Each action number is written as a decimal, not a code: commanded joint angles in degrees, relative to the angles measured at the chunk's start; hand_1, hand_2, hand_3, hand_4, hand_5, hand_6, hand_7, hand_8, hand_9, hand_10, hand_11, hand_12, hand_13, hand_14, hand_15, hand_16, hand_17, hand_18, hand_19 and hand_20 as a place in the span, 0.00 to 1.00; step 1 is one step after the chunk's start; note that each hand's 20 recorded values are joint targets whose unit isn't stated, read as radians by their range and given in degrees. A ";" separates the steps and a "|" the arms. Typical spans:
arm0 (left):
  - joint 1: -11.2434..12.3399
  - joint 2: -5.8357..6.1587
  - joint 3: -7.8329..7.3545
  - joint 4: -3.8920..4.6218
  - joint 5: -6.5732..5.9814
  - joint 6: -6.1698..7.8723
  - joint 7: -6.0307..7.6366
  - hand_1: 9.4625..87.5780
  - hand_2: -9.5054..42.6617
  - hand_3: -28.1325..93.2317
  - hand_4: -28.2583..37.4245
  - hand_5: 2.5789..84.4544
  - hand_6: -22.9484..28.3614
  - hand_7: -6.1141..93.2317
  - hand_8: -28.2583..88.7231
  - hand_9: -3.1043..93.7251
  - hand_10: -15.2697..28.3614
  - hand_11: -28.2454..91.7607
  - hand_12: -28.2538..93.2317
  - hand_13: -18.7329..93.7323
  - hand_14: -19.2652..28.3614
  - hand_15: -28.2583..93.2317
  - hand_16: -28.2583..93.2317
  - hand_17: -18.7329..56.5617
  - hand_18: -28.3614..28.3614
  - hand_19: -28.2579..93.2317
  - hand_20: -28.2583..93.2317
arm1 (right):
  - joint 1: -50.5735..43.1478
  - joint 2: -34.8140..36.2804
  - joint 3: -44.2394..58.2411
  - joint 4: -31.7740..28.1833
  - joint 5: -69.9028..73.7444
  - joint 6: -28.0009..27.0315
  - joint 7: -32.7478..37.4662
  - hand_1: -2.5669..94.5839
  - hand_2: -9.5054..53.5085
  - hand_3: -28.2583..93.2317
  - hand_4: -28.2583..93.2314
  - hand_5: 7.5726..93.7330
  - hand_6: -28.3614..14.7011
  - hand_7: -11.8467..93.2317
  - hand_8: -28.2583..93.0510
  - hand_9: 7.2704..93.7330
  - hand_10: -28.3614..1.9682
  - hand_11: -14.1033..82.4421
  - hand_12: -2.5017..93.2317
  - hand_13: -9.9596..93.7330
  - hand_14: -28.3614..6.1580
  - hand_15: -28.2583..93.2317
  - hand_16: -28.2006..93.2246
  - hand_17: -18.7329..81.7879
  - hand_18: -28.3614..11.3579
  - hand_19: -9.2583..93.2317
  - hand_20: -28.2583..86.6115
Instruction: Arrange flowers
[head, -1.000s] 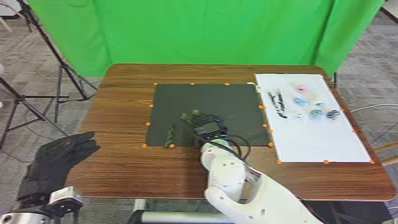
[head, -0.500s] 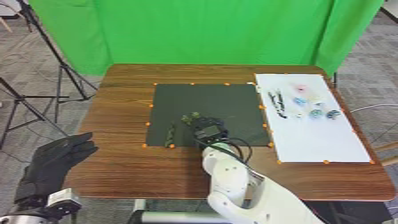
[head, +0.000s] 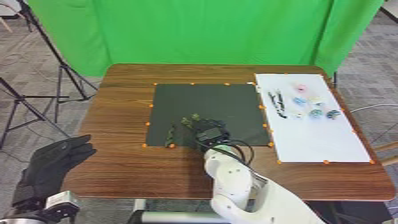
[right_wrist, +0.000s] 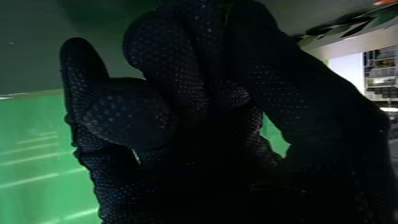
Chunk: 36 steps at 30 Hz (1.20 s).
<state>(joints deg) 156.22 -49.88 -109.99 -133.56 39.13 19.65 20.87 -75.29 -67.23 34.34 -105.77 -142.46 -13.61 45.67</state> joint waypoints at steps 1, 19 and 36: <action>3.06 -0.01 -1.22 -0.73 -0.69 0.90 0.97 0.23 0.31 0.90 0.14 0.59 0.76 0.24 0.16 0.47 0.89 0.59 0.32 0.42 0.99 0.75 0.12 0.12 0.87 0.71 0.37 | -1.22 3.35 -1.14 -2.10 3.64 -2.85 2.65 0.41 0.07 0.87 0.05 0.86 0.52 0.42 0.28 0.81 0.29 0.65 0.32 0.84 0.41 0.82 0.44 0.51 0.00 0.93 0.17; 5.67 -0.33 -1.99 -1.82 -1.11 2.03 1.79 0.23 0.31 0.90 0.13 0.59 0.76 0.24 0.16 0.47 0.89 0.59 0.32 0.42 0.99 0.75 0.12 0.12 0.87 0.71 0.37 | -0.56 11.55 8.44 -6.38 9.06 1.96 1.49 0.24 0.22 0.84 0.07 0.68 0.20 0.34 0.19 0.54 0.00 0.64 0.32 0.65 0.12 0.89 0.40 0.50 0.00 0.95 0.06; -1.04 2.17 2.93 -0.35 -0.93 1.39 1.52 0.23 0.31 0.90 0.13 0.59 0.76 0.24 0.16 0.47 0.89 0.59 0.32 0.42 0.99 0.75 0.12 0.12 0.87 0.71 0.37 | 9.30 15.48 13.86 6.31 9.87 2.40 2.37 0.28 0.21 0.88 0.06 0.66 0.27 0.34 0.18 0.54 0.00 0.66 0.28 0.66 0.22 0.88 0.38 0.50 0.00 0.96 0.06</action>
<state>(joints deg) 155.89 -48.57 -107.87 -134.20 38.50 21.00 22.05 -68.53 -54.73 45.44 -101.60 -131.65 -10.78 46.67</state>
